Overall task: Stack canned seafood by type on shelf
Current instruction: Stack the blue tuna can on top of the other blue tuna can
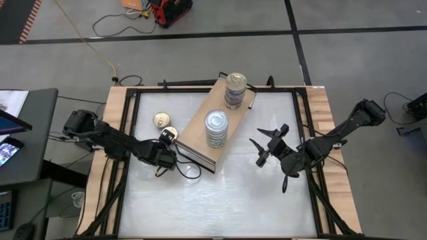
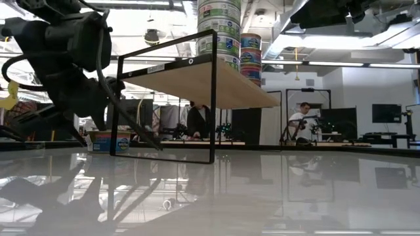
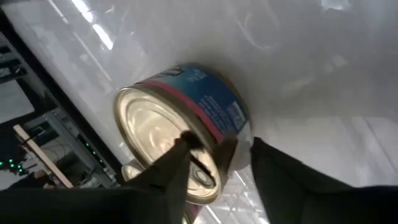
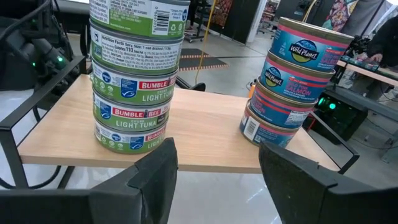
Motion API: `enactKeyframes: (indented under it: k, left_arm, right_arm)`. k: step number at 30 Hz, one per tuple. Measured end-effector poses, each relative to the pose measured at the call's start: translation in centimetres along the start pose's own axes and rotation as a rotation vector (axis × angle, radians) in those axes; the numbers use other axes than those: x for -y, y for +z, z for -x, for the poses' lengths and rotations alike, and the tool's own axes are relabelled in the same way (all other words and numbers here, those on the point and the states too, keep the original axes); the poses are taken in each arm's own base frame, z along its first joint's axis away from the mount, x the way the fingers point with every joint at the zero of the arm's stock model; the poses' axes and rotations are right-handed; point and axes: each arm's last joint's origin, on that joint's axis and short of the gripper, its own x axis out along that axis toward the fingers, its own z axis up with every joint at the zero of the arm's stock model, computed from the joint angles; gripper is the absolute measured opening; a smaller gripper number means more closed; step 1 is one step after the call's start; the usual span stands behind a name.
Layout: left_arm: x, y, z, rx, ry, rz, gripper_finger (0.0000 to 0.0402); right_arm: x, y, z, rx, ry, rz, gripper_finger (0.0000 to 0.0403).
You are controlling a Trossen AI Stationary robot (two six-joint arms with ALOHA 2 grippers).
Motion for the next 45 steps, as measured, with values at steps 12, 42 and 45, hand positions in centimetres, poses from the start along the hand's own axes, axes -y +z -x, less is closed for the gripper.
enactKeyframes:
  k: [12, 42, 45]
  left_arm:
    - [1.0, 0.8, 1.6, 0.083, -0.246, 0.062, 0.0003]
    - [-3.5, 1.9, 10.0, 0.183, -0.273, 0.231, 0.0205]
    - [-3.8, 1.7, 9.7, 0.165, -0.256, 0.186, 0.026]
  right_arm:
    - [0.0, 0.0, 0.0, 0.0, 0.0, -0.002, 0.0254]
    - [-0.2, 0.3, 0.0, 0.0, 0.055, -0.027, 0.0254]
    - [-0.2, 0.3, 0.0, -0.001, 0.055, -0.026, 0.0254]
